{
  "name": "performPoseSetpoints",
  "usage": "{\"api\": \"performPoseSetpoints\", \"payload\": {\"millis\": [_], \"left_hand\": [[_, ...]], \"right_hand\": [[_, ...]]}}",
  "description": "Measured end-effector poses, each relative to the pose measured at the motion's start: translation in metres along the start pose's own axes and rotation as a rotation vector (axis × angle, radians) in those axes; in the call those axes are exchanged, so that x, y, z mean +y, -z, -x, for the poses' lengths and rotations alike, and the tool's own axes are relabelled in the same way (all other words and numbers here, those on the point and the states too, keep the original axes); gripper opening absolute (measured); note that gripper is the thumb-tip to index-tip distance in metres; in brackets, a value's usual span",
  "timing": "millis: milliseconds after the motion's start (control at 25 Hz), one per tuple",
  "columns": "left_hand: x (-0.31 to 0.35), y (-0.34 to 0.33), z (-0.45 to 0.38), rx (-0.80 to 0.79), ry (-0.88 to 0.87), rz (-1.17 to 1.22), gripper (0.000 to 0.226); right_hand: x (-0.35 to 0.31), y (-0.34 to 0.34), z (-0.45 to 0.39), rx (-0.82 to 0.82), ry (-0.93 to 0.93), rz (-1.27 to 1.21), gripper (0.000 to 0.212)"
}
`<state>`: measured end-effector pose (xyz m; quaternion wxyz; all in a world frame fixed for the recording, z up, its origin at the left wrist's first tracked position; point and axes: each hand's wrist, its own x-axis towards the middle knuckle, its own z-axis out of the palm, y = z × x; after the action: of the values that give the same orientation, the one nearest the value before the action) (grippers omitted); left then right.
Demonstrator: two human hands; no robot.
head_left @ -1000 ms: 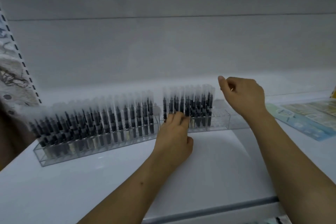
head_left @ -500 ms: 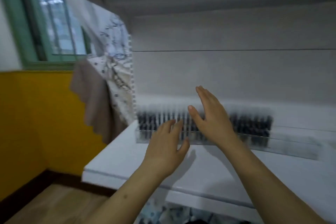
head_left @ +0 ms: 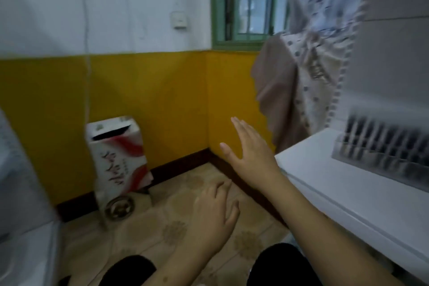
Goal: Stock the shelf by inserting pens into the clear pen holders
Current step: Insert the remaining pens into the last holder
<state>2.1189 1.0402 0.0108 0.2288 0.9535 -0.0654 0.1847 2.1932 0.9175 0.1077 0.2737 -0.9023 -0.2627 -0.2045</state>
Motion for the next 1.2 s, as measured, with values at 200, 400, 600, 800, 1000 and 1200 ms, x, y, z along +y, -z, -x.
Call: {"api": "performPoseSetpoints", "payload": {"millis": [200, 400, 600, 800, 1000, 1200], "left_hand": [[-0.087, -0.053, 0.045, -0.123, 0.444, 0.042, 0.057], [-0.159, -0.144, 0.101, -0.413, 0.958, 0.15, 0.046], [-0.244, -0.257, 0.17, -0.658, 1.284, 0.253, 0.037], [-0.308, -0.338, 0.202, -0.64, 1.495, 0.409, 0.053], [-0.337, -0.388, 0.222, -0.632, 1.725, 0.386, 0.108], [-0.325, -0.416, 0.229, -0.472, 1.696, 0.42, 0.109]], "right_hand": [[-0.026, -0.131, -0.009, -0.319, 0.053, -0.117, 0.074], [-0.006, -0.287, 0.03, -0.693, -0.091, -0.138, 0.07], [0.067, -0.444, 0.123, -1.135, -0.415, -0.037, 0.052], [0.127, -0.542, 0.211, -1.467, -0.729, 0.031, 0.057], [0.158, -0.587, 0.266, -1.384, -0.89, -0.111, 0.073], [0.143, -0.59, 0.274, -1.234, -0.814, -0.174, 0.085]]}}
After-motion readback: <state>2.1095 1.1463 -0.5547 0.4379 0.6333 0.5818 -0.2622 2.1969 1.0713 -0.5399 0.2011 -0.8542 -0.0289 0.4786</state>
